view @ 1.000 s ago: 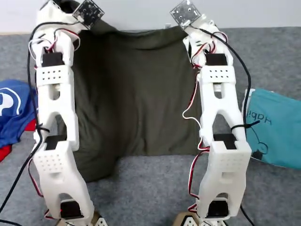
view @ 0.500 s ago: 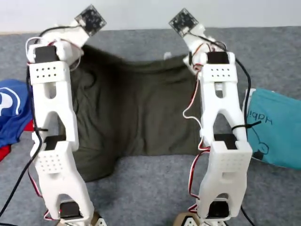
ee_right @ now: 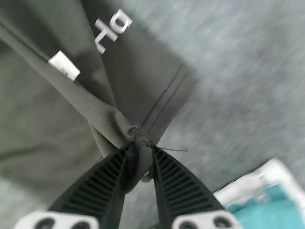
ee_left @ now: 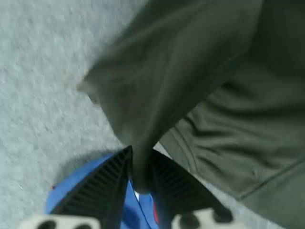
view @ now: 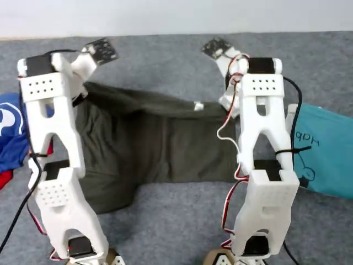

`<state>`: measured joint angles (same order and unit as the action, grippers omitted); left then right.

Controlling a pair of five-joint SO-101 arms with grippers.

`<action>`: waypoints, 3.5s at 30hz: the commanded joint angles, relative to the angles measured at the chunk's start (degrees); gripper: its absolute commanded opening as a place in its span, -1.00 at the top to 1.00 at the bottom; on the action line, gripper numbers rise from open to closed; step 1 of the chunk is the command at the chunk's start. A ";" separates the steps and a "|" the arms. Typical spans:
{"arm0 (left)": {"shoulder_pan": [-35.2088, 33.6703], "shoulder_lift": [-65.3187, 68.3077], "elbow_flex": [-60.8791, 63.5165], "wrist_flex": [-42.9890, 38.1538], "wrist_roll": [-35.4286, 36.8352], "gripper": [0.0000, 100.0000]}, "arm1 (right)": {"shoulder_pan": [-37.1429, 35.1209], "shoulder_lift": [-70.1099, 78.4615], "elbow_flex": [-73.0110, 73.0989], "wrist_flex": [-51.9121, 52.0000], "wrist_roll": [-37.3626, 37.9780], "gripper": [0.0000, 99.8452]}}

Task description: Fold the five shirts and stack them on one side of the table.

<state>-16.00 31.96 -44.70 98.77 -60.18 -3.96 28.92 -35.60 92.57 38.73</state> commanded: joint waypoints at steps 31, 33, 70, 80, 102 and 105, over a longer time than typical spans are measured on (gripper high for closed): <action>-13.71 -47.65 77.85 1.93 -25.93 0.99 | 0.66 -10.68 18.02 9.63 3.16 0.98; -13.71 -48.26 79.60 1.93 -26.37 0.99 | 0.66 -10.68 19.34 9.54 3.16 0.98; -12.48 -48.18 56.75 -3.43 -3.08 0.75 | -4.62 -22.11 20.66 -4.44 -6.77 0.48; 0.44 -38.77 61.14 -29.80 36.04 0.99 | -5.23 -6.46 20.13 -25.98 -16.70 0.98; -4.31 -8.44 43.03 -24.53 35.16 0.99 | 2.07 11.74 8.18 -35.82 -16.35 0.98; -4.31 -8.53 39.69 -21.89 34.73 0.99 | 0.66 12.79 3.52 -33.45 -16.35 0.98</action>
<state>-20.04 23.96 -0.84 74.07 -24.57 -3.25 42.11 -25.67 57.41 22.55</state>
